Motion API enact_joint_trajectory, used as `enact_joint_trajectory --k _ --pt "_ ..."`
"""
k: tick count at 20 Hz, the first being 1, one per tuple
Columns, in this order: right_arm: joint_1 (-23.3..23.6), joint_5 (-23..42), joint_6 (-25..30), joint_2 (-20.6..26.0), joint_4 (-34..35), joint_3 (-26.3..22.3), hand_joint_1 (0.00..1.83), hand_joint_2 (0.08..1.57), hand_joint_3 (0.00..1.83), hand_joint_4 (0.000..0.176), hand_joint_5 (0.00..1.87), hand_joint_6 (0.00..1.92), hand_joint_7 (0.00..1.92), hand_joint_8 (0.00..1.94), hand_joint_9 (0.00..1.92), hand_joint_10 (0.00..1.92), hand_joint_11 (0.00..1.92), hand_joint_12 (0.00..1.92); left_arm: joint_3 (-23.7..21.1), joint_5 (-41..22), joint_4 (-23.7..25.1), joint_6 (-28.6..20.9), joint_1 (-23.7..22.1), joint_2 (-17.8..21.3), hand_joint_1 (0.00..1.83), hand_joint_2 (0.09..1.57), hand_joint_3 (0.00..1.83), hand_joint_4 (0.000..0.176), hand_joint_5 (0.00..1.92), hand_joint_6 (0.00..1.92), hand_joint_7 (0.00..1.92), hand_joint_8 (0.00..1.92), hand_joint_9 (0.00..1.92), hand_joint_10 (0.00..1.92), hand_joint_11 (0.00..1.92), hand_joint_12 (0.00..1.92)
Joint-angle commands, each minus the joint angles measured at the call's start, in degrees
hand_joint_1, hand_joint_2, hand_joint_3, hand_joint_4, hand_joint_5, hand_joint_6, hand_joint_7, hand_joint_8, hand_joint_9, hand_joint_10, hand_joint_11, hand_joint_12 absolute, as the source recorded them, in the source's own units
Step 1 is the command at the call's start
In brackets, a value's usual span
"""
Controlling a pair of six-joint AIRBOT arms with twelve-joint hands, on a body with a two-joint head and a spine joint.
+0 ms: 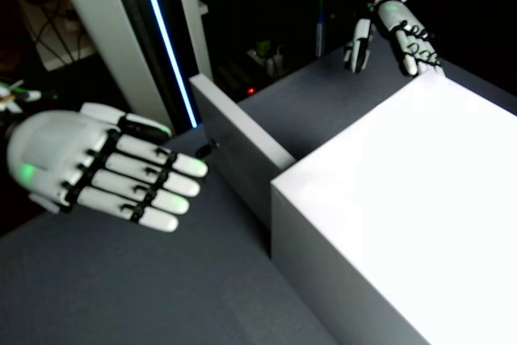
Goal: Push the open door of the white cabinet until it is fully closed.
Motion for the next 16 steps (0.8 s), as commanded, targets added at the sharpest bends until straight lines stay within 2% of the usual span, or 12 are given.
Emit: enact_joint_trajectory --k 1,2,3,5,7,8,9,11,12,13,14,16 --pt "0.31 7.03 -0.04 0.38 0.76 0.08 0.19 1.29 0.09 0.0 0.02 0.01 0.0 0.0 0.0 0.0 0.0 0.0 0.16 -7.03 -1.15 -0.4 -0.44 0.22 0.08 1.27 0.03 0.047 0.1 0.03 0.0 0.0 0.0 0.0 0.0 0.0" --pt "0.31 7.02 -0.04 0.38 0.76 0.09 0.2 1.29 0.08 0.0 0.03 0.01 0.0 0.0 0.0 0.0 0.0 0.0 0.17 -7.01 -1.15 -0.4 -0.45 0.2 0.1 1.27 0.02 0.042 0.1 0.03 0.0 0.0 0.0 0.0 0.0 0.0" --pt "0.31 7.0 -0.04 0.38 0.75 0.1 0.2 1.29 0.08 0.0 0.02 0.01 0.0 0.0 0.0 0.0 0.0 0.0 0.18 -7.01 -1.15 -0.4 -0.45 0.2 0.09 1.27 0.02 0.048 0.1 0.03 0.0 0.0 0.0 0.0 0.0 0.0" --pt "0.32 6.87 -0.04 0.39 0.31 0.16 0.24 1.29 0.07 0.0 0.02 0.01 0.0 0.0 0.0 0.0 0.0 0.0 0.22 -6.96 -1.19 -0.4 -0.45 0.18 0.08 1.28 0.02 0.043 0.11 0.02 0.0 0.0 0.0 0.0 0.0 0.0" --pt "0.4 6.53 -0.03 0.39 -0.93 0.26 0.26 1.3 0.06 0.0 0.04 0.01 0.0 0.0 0.02 0.01 0.02 0.01 0.23 -6.93 -1.33 -0.4 -0.45 0.17 0.09 1.28 0.01 0.054 0.1 0.02 0.0 0.0 0.0 0.0 0.0 0.0" --pt "0.48 6.33 -0.03 0.39 -1.48 0.29 0.27 1.34 0.0 0.0 0.06 0.01 0.01 0.01 0.03 0.06 0.0 0.21 0.23 -6.95 -1.37 -0.4 -0.45 0.17 0.08 1.28 0.01 0.055 0.09 0.01 0.0 0.0 0.0 0.0 0.0 0.0" --pt "0.6 5.98 -0.03 0.39 -2.26 0.34 0.28 1.33 0.0 0.0 0.09 0.02 0.05 0.01 0.05 0.11 0.0 0.73 0.25 -6.95 -1.42 -0.4 -0.45 0.17 0.09 1.28 0.01 0.045 0.09 0.01 0.0 0.0 0.0 0.0 0.0 0.0" --pt "1.13 5.29 -0.03 0.39 -3.68 0.42 0.25 1.32 0.0 0.0 0.11 0.02 0.08 0.0 0.01 0.27 0.0 1.22 0.27 -7.07 -1.57 -0.4 -0.45 0.18 0.12 1.28 0.01 0.05 0.1 0.01 0.0 0.0 0.0 0.0 0.0 0.0" --pt "1.39 4.97 -0.02 0.39 -4.32 0.44 0.23 1.32 0.0 0.0 0.11 0.02 0.09 0.0 0.0 0.35 0.0 1.32 0.29 -7.11 -1.65 -0.4 -0.45 0.17 0.12 1.28 0.01 0.052 0.09 0.01 0.0 0.0 0.0 0.0 0.0 0.0" --pt "1.59 4.69 0.01 0.39 -4.84 0.44 0.25 1.31 0.0 0.0 0.12 0.02 0.1 0.0 0.0 0.38 0.0 1.33 0.31 -7.15 -1.7 -0.4 -0.45 0.17 0.09 1.29 0.01 0.053 0.09 0.01 0.0 0.0 0.0 0.0 0.0 0.0" --pt "1.75 4.46 0.11 0.39 -5.31 0.44 0.25 1.31 0.0 0.0 0.12 0.02 0.1 0.0 0.0 0.37 0.0 1.29 0.32 -7.21 -1.79 -0.4 -0.45 0.18 0.09 1.29 0.01 0.059 0.09 0.0 0.0 0.0 0.0 0.0 0.0 0.0" --pt "2.23 3.92 0.36 0.35 -6.13 0.43 0.33 1.29 0.0 0.0 0.16 0.03 0.14 0.01 0.0 0.47 0.0 1.25 0.32 -7.34 -1.97 -0.39 -0.45 0.18 0.13 1.29 0.01 0.051 0.1 0.01 0.0 0.0 0.0 0.0 0.0 0.0"
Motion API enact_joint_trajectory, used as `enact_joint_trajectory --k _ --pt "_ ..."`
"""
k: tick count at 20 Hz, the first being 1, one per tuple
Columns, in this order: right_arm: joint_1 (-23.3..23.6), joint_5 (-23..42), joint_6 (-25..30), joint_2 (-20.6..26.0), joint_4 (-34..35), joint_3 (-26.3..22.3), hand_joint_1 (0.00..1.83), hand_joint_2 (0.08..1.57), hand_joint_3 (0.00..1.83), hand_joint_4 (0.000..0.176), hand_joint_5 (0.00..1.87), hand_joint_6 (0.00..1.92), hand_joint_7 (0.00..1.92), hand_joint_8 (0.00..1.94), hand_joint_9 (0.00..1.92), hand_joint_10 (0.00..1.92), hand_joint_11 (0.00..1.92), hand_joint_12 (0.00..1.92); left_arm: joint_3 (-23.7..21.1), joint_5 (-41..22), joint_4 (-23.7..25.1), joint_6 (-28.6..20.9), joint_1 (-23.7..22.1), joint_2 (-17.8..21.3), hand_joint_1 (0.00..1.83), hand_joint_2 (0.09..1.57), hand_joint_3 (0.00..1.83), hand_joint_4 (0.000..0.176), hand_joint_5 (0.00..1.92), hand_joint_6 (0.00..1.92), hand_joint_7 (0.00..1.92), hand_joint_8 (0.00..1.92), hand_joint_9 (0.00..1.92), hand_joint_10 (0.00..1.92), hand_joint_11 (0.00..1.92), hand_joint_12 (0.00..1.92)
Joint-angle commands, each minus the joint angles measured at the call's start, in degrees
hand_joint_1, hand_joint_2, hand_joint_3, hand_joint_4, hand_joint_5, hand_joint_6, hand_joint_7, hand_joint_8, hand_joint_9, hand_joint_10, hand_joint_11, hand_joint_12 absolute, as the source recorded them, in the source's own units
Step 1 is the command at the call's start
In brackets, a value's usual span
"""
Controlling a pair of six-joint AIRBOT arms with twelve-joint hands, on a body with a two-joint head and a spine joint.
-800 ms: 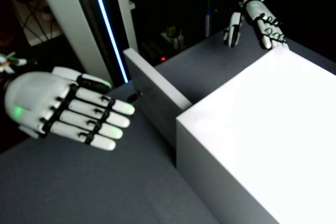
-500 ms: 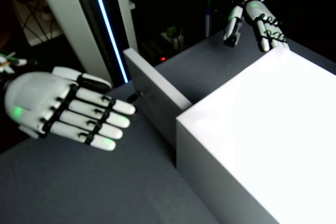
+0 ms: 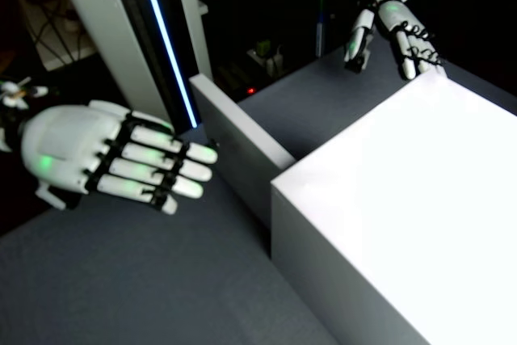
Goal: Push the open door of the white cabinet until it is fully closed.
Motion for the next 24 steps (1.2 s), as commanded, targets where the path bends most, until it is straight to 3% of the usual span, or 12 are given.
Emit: enact_joint_trajectory --k 1,4,5,6,9,11,13,17,18,20,22,24 --pt "0.94 6.24 0.42 0.29 0.03 0.23 0.34 1.28 0.0 0.0 0.17 0.03 0.14 0.01 0.0 0.48 0.0 1.21 0.3 -7.41 -1.34 -0.41 -0.44 0.18 0.14 1.29 0.01 0.052 0.1 0.01 0.0 0.0 0.0 0.0 0.0 0.0" --pt "2.52 4.94 0.6 -0.02 -1.94 0.29 0.38 1.24 0.0 0.0 0.2 0.03 0.19 0.01 0.01 0.57 0.0 1.38 0.32 -7.52 -1.49 -0.41 -0.44 0.18 0.2 1.29 0.0 0.052 0.1 0.01 0.0 0.0 0.0 0.0 0.0 0.0" --pt "3.18 4.45 0.66 -0.22 -2.56 0.39 0.41 1.23 0.0 0.0 0.22 0.03 0.22 0.02 0.02 0.58 0.0 1.42 0.31 -7.61 -1.59 -0.41 -0.44 0.18 0.22 1.29 0.0 0.06 0.1 0.01 0.0 0.0 0.0 0.0 0.0 0.0" --pt "3.92 3.84 0.92 -0.51 -3.26 0.59 0.41 1.23 0.0 0.0 0.22 0.03 0.22 0.01 0.03 0.57 0.0 1.39 0.31 -7.69 -1.67 -0.4 -0.44 0.18 0.22 1.29 0.0 0.067 0.09 0.0 0.0 0.0 0.0 0.0 0.0 0.0" --pt "6.86 1.15 2.14 -1.96 -5.97 1.5 0.38 1.23 0.0 0.0 0.24 0.02 0.22 0.0 0.07 0.47 0.0 1.23 0.32 -7.87 -1.88 -0.4 -0.41 0.17 0.22 1.28 0.0 0.066 0.1 0.0 0.0 0.0 0.0 0.0 0.0 0.0" --pt "8.23 0.02 2.72 -2.66 -7.3 1.92 0.37 1.25 0.0 0.0 0.18 0.0 0.16 0.0 0.02 0.41 0.0 0.98 0.3 -7.91 -1.94 -0.4 -0.4 0.16 0.23 1.29 0.0 0.065 0.09 0.0 0.0 0.0 0.0 0.0 0.0 0.0" --pt "9.51 -1.01 3.23 -3.41 -8.51 2.32 0.41 1.25 0.0 0.0 0.19 0.01 0.17 0.01 0.04 0.4 0.0 1.04 0.3 -7.96 -1.94 -0.4 -0.4 0.12 0.26 1.29 0.0 0.069 0.1 0.0 0.0 0.0 0.0 0.0 0.0 0.0" --pt "11.9 -2.73 4.23 -5.55 -10.47 3.39 0.37 1.27 0.0 0.0 0.19 0.01 0.19 0.0 0.08 0.31 0.0 0.93 0.33 -8.03 -2.06 -0.4 -0.39 -0.01 0.23 1.29 0.0 0.075 0.09 0.0 0.0 0.0 0.0 0.0 0.0 0.0" --pt "13.41 -3.98 4.58 -6.37 -11.66 3.84 0.35 1.28 0.0 0.0 0.2 0.01 0.18 0.0 0.09 0.31 0.0 1.08 0.32 -8.19 -2.21 -0.41 -0.34 -0.01 0.25 1.29 0.0 0.069 0.1 0.0 0.0 0.0 0.0 0.0 0.0 0.0" --pt "15.47 -5.63 5.37 -7.55 -13.37 4.57 0.34 1.27 0.0 0.0 0.2 0.01 0.19 0.0 0.09 0.31 0.0 1.08 0.32 -8.37 -2.36 -0.41 -0.24 -0.01 0.25 1.29 0.0 0.062 0.1 0.01 0.0 0.0 0.0 0.0 0.0 0.0" --pt "17.08 -6.77 5.95 -8.74 -14.53 5.24 0.21 1.28 0.0 0.0 0.17 0.01 0.19 0.0 0.03 0.48 0.0 1.32 0.32 -8.54 -2.47 -0.41 -0.13 -0.01 0.22 1.3 0.0 0.067 0.1 0.0 0.0 0.0 0.0 0.0 0.0 0.0" --pt "18.52 -7.66 6.42 -9.93 -15.49 5.91 0.14 1.28 0.0 0.0 0.18 0.02 0.18 0.0 0.0 0.55 0.0 1.37 0.32 -8.62 -2.55 -0.41 -0.1 -0.01 0.24 1.29 0.0 0.079 0.1 0.0 0.0 0.0 0.0 0.0 0.0 0.0"
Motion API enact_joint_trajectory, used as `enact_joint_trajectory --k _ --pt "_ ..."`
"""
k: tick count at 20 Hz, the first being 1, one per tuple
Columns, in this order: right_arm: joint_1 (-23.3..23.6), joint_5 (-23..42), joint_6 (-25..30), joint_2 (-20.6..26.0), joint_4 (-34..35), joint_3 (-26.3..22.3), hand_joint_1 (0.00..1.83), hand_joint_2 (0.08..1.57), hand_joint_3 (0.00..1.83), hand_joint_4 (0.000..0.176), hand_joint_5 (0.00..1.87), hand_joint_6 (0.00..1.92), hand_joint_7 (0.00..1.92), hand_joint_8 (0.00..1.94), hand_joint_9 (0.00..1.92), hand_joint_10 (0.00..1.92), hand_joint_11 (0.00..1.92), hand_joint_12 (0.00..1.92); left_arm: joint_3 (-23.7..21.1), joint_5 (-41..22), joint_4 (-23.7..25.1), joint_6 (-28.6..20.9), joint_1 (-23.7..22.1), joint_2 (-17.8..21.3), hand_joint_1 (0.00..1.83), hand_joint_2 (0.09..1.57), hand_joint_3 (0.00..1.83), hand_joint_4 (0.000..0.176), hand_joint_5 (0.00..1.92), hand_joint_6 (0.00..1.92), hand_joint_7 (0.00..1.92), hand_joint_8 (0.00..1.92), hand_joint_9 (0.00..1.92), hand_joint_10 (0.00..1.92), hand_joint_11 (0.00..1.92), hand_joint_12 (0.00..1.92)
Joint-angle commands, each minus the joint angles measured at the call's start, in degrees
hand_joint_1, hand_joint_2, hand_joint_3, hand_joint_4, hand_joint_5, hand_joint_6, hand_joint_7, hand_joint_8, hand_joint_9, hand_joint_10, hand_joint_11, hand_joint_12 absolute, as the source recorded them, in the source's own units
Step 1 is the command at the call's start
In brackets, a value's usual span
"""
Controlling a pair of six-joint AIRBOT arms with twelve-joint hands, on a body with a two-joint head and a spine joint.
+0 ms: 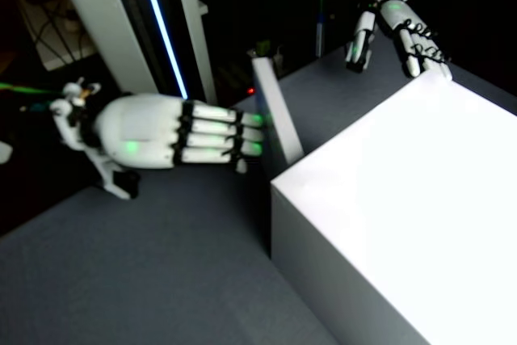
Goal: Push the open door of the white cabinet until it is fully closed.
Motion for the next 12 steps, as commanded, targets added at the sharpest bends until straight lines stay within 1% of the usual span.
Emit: enact_joint_trajectory --k 1,2,3,4,5,6,7,8,9,11,12 --pt "1.05 6.14 0.48 -0.11 0.82 0.21 0.2 1.27 0.0 0.0 0.17 0.02 0.19 0.0 0.0 0.55 0.0 1.38 0.32 -7.38 -1.14 -0.41 -0.11 -0.01 0.22 1.29 0.0 0.082 0.08 0.0 0.0 0.0 0.0 0.0 0.0 0.0" --pt "1.86 5.41 0.66 -0.66 0.25 0.54 0.24 1.26 0.0 0.0 0.16 0.01 0.17 0.0 0.0 0.52 0.0 1.36 0.32 -7.48 -1.15 -0.41 -0.1 -0.01 0.23 1.29 0.0 0.084 0.07 0.0 0.0 0.0 0.0 0.0 0.0 0.0" --pt "2.52 4.86 0.74 -1.05 -0.21 0.73 0.25 1.26 0.0 0.0 0.13 0.01 0.13 0.0 0.0 0.42 0.0 1.25 0.31 -7.5 -1.18 -0.41 -0.09 -0.01 0.26 1.3 0.0 0.075 0.07 0.0 0.0 0.0 0.0 0.0 0.0 0.0" --pt "3.06 4.45 0.74 -1.55 -0.57 0.99 0.25 1.27 0.0 0.0 0.13 0.01 0.13 0.0 0.0 0.41 0.0 1.23 0.31 -7.5 -1.24 -0.41 -0.09 -0.02 0.27 1.3 0.0 0.075 0.07 0.0 0.0 0.0 0.0 0.0 0.0 0.0" --pt "3.5 4.24 0.78 -1.95 -0.79 1.22 0.27 1.27 0.0 0.0 0.13 0.01 0.13 0.0 0.0 0.4 0.0 1.22 0.31 -7.53 -1.32 -0.41 -0.09 -0.04 0.27 1.3 0.0 0.07 0.08 0.0 0.0 0.0 0.0 0.0 0.0 0.0" --pt "4.16 3.88 0.84 -2.55 -1.07 1.52 0.3 1.27 0.0 0.0 0.14 0.01 0.13 0.0 0.0 0.42 0.0 1.27 0.31 -7.6 -1.39 -0.41 -0.08 -0.07 0.27 1.3 0.0 0.068 0.08 0.0 0.0 0.0 0.0 0.0 0.0 0.0" --pt "4.84 3.41 1.0 -3.15 -1.49 1.9 0.32 1.27 0.0 0.0 0.12 0.01 0.12 0.0 0.0 0.39 0.0 1.28 0.31 -7.68 -1.47 -0.41 -0.05 -0.11 0.28 1.3 0.0 0.073 0.08 0.0 0.0 0.0 0.0 0.0 0.0 0.0" --pt "5.61 2.84 1.11 -3.84 -1.87 2.28 0.34 1.27 0.0 0.0 0.12 0.0 0.13 0.0 0.0 0.36 0.0 1.16 0.32 -7.7 -1.49 -0.41 -0.03 -0.11 0.28 1.3 0.0 0.073 0.08 0.0 0.0 0.0 0.0 0.0 0.0 0.0" --pt "6.15 2.52 1.16 -4.38 -2.08 2.59 0.34 1.27 0.0 0.0 0.11 0.0 0.12 0.0 0.0 0.27 0.0 0.9 0.32 -7.71 -1.49 -0.41 -0.02 -0.13 0.27 1.3 0.0 0.069 0.08 0.0 0.0 0.0 0.0 0.0 0.0 0.0" --pt "7.46 1.72 1.18 -5.72 -2.47 3.35 0.39 1.28 0.0 0.0 0.13 0.0 0.13 0.0 0.0 0.25 0.0 0.61 0.38 -7.71 -1.54 -0.42 -0.02 -0.25 0.25 1.31 0.0 0.071 0.07 0.0 0.0 0.0 0.0 0.0 0.0 0.0" --pt "8.07 1.25 1.18 -6.32 -2.68 3.7 0.37 1.29 0.0 0.0 0.11 0.0 0.1 0.0 0.0 0.23 0.0 0.61 0.39 -7.72 -1.62 -0.42 -0.02 -0.29 0.24 1.3 0.0 0.079 0.07 0.0 0.0 0.0 0.0 0.0 0.0 0.0"
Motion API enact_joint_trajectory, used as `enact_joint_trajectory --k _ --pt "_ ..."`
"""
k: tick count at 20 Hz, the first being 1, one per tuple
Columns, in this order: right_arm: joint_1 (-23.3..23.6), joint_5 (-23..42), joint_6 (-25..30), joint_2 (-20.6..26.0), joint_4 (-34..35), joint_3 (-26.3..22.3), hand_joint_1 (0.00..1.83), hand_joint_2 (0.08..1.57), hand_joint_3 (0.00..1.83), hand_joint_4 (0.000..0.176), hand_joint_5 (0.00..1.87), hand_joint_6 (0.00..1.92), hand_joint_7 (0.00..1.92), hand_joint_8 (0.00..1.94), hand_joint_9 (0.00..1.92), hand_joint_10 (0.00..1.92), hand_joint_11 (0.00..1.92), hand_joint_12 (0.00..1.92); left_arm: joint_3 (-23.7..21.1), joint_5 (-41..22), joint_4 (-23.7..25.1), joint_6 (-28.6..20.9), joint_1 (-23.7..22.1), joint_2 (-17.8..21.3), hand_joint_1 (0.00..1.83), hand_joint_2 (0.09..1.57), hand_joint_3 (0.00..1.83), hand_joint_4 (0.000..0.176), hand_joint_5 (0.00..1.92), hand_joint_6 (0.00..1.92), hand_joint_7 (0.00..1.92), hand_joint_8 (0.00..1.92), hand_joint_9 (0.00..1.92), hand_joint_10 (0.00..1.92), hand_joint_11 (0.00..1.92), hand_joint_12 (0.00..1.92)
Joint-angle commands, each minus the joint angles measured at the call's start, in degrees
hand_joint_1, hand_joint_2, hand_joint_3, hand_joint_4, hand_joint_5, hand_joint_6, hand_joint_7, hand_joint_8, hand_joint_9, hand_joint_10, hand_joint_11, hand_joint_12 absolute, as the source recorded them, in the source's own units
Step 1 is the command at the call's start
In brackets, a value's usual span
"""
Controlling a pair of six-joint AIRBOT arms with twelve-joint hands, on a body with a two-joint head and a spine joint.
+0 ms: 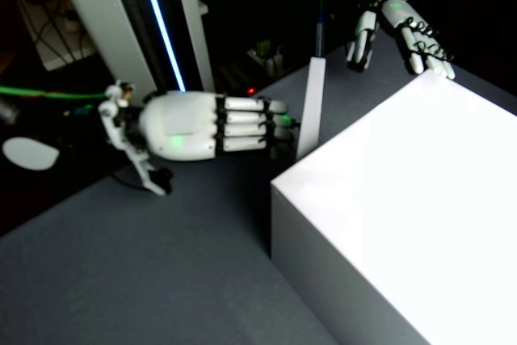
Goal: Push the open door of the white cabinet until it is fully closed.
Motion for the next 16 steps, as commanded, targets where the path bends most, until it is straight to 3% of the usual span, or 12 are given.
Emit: enact_joint_trajectory --k 1,2,4,8,9,10,13,14,15,16 --pt "1.2 5.83 0.41 -0.46 0.97 0.14 0.39 1.29 0.0 0.0 0.12 0.01 0.09 0.0 0.01 0.23 0.0 0.7 0.34 -7.48 -1.26 -0.44 -0.29 -0.25 0.26 1.3 0.0 0.078 0.06 0.0 0.0 0.0 0.0 0.0 0.0 0.0" --pt "1.73 5.49 0.41 -1.03 0.85 0.44 0.41 1.28 0.0 0.0 0.14 0.01 0.11 0.0 0.03 0.23 0.0 0.82 0.34 -7.54 -1.31 -0.44 -0.24 -0.27 0.27 1.3 0.0 0.078 0.07 0.0 0.0 0.0 0.0 0.0 0.0 0.0" --pt "2.48 5.47 0.41 -2.08 0.86 0.93 0.46 1.26 0.0 0.0 0.15 0.01 0.15 0.01 0.05 0.23 0.0 0.85 0.33 -7.71 -1.54 -0.44 -0.13 -0.33 0.28 1.3 0.0 0.07 0.08 0.0 0.0 0.0 0.0 0.0 0.0 0.0" --pt "4.65 4.3 0.41 -4.61 0.85 2.46 0.53 1.25 0.0 0.0 0.17 0.0 0.19 0.0 0.08 0.19 0.0 1.07 0.41 -7.96 -2.08 -0.46 0.27 -0.53 0.25 1.29 0.0 0.08 0.07 0.0 0.0 0.0 0.0 0.0 0.0 0.0" --pt "5.23 3.86 0.41 -5.27 0.86 2.93 0.54 1.24 0.0 0.0 0.15 0.01 0.18 0.01 0.08 0.14 0.0 0.9 0.44 -7.95 -2.14 -0.46 0.28 -0.54 0.23 1.29 0.0 0.089 0.06 0.0 0.0 0.0 0.0 0.0 0.0 0.0" --pt "5.87 3.37 0.41 -5.96 0.86 3.39 0.53 1.24 0.0 0.0 0.11 0.0 0.15 0.01 0.09 0.07 0.0 0.5 0.48 -7.99 -2.25 -0.46 0.28 -0.6 0.21 1.28 0.0 0.098 0.05 0.0 0.0 0.0 0.0 0.0 0.0 0.0" --pt "7.28 1.8 0.4 -7.49 0.86 4.59 0.51 1.23 0.0 0.0 0.12 0.01 0.14 0.01 0.12 0.05 0.0 0.35 0.58 -8.03 -2.32 -0.46 0.29 -0.73 0.23 1.28 0.0 0.103 0.04 0.0 0.0 0.0 0.0 0.0 0.0 0.0" --pt "7.85 1.12 0.39 -8.01 0.86 5.09 0.47 1.24 0.0 0.0 0.14 0.01 0.16 0.01 0.12 0.04 0.0 0.34 0.6 -8.04 -2.33 -0.46 0.29 -0.73 0.24 1.29 0.0 0.087 0.04 0.0 0.0 0.0 0.0 0.0 0.0 0.0" --pt "8.28 0.68 0.39 -8.43 0.89 5.49 0.43 1.25 0.0 0.0 0.15 0.01 0.16 0.01 0.13 0.03 0.0 0.45 0.6 -8.05 -2.36 -0.46 0.29 -0.73 0.24 1.28 0.0 0.087 0.04 0.0 0.0 0.0 0.0 0.0 0.0 0.0" --pt "8.7 0.19 0.33 -8.86 1.06 5.87 0.35 1.26 0.0 0.0 0.09 0.0 0.11 0.0 0.08 0.01 0.0 0.35 0.6 -8.1 -2.38 -0.46 0.29 -0.79 0.23 1.28 0.0 0.087 0.03 0.0 0.0 0.0 0.0 0.0 0.0 0.0"
